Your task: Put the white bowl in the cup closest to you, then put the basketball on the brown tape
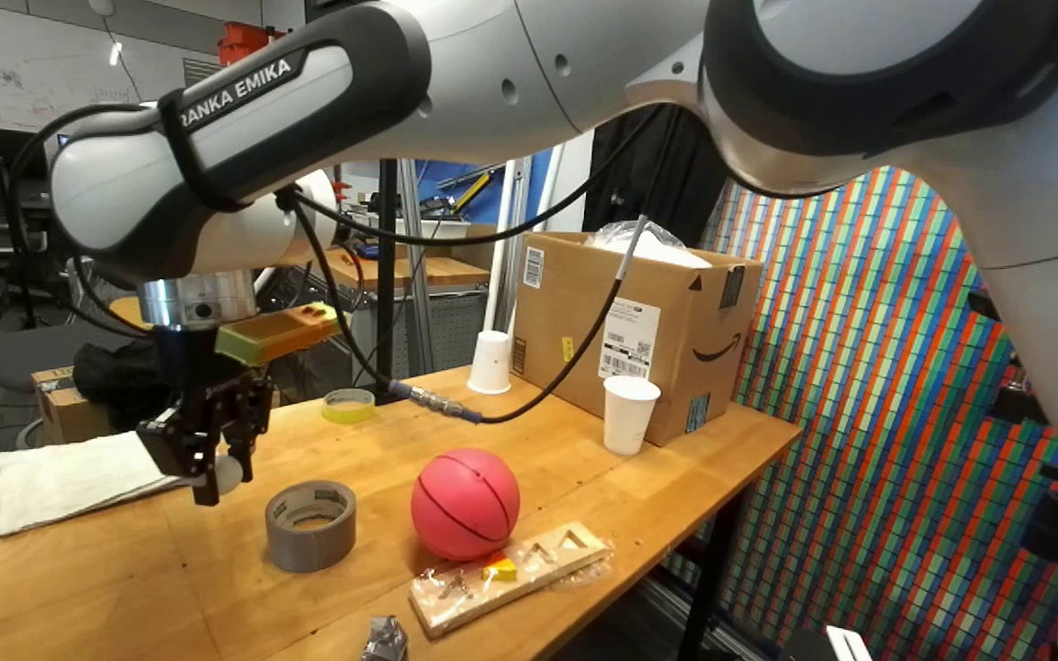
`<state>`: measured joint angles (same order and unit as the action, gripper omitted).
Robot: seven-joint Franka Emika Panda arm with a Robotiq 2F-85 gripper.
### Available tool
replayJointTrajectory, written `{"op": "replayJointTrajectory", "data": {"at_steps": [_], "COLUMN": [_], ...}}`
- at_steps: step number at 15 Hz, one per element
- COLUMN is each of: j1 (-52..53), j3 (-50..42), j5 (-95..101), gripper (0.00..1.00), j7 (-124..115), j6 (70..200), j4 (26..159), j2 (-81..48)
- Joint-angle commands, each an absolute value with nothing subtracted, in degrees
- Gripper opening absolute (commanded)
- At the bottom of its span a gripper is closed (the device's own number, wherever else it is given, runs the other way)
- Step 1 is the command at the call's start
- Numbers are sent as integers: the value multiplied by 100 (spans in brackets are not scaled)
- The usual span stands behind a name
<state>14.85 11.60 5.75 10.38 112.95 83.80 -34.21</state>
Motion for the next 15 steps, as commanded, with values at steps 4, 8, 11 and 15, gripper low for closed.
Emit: {"op": "replayJointTrajectory", "data": {"at_steps": [4,8,11,15], "j1": [882,412,114,-152], "j3": [965,736,554,325], "j5": [393,389,399,424], "gripper": [20,20,20,20], "j7": [1260,1553,1655,1562], "j6": [11293,11312,11314,11342], "j4": [8988,9132,9315,9626], "j2": [-2565,-2300,-2096,-1782]}}
